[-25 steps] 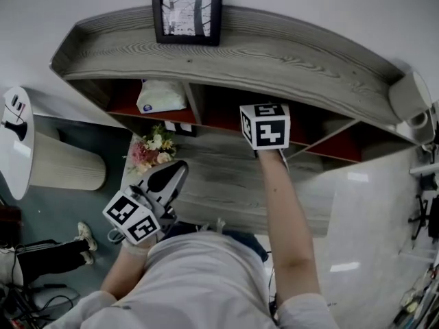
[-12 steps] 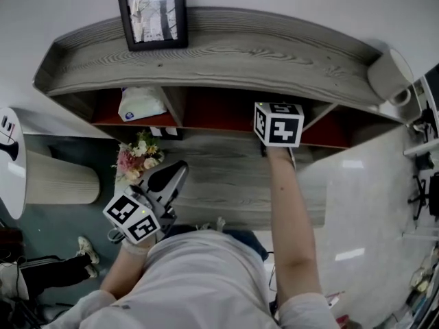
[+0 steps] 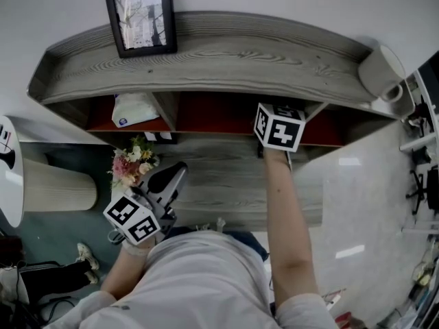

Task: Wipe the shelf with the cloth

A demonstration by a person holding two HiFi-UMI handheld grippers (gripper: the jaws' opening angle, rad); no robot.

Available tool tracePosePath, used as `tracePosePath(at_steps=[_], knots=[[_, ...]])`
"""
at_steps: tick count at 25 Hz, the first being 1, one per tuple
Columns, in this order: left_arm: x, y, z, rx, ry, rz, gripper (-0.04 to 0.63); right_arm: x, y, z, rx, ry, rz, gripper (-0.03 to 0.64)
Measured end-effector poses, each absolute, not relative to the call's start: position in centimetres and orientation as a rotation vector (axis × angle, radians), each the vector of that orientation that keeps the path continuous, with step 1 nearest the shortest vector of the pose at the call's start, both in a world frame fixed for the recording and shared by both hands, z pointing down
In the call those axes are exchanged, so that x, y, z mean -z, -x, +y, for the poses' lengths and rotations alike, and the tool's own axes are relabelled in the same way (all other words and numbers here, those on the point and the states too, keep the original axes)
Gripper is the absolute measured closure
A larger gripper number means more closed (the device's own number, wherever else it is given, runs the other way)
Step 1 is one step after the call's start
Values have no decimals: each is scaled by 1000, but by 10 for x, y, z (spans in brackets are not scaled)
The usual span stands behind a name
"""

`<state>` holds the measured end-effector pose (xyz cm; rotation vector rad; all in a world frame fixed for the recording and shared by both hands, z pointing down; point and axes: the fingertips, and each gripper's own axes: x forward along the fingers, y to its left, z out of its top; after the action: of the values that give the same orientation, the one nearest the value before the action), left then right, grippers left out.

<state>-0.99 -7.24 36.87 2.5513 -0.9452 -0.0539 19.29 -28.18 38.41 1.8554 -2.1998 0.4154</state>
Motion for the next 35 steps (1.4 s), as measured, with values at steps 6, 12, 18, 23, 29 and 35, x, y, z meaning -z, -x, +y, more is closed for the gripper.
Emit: tracePosePath(at_steps=[6, 12, 18, 23, 29, 35], knots=[[-372, 14, -75, 54, -2541, -952, 578, -383, -190, -280, -400, -1843, -2230, 543], [-373, 8, -74, 46, -2549, -915, 577, -372, -186, -262, -366, -1832, -2278, 541], [-375, -4, -71, 31, -2559, -860, 578, -345, -180, -221, -329, -1793, -2418, 541], [-376, -17, -71, 18, -2572, -808, 578, -329, -174, -169, -342, -1770, -2579, 541], [-376, -37, -69, -1, -2597, -736, 578, -328, -173, -116, -295, -1771, -2624, 541], [-379, -56, -65, -29, -2621, -660, 578, -333, -175, -73, -283, -1790, -2620, 541]])
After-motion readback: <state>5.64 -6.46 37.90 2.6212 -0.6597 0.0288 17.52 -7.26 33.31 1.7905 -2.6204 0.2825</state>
